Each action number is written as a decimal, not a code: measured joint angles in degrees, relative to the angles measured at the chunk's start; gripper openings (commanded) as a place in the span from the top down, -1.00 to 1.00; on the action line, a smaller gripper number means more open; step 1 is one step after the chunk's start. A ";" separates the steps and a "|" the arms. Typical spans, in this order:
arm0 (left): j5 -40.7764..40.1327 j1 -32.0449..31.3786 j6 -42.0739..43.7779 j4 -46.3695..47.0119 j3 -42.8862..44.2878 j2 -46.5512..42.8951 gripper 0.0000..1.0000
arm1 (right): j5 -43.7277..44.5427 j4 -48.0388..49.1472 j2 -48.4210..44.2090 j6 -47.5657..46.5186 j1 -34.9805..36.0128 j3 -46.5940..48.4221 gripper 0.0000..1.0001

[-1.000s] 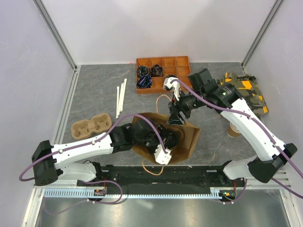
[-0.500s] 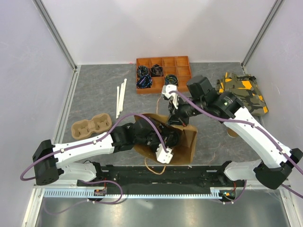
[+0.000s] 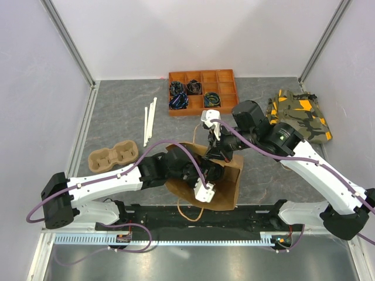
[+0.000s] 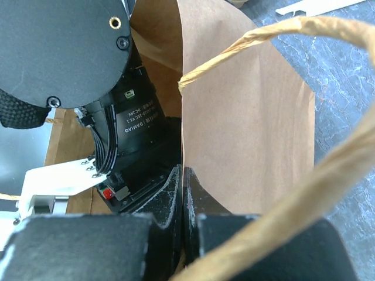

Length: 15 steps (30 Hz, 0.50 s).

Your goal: Pack the takeout coffee

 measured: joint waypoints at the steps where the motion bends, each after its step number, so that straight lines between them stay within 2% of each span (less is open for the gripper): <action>1: 0.04 0.00 0.00 0.07 0.00 0.00 0.44 | 0.00 0.28 -0.17 0.22 0.00 -0.22 1.00; 15: 0.31 -0.17 0.00 4.72 -1.57 5.86 0.46 | -0.46 1.84 -1.25 2.99 -1.16 -2.47 1.00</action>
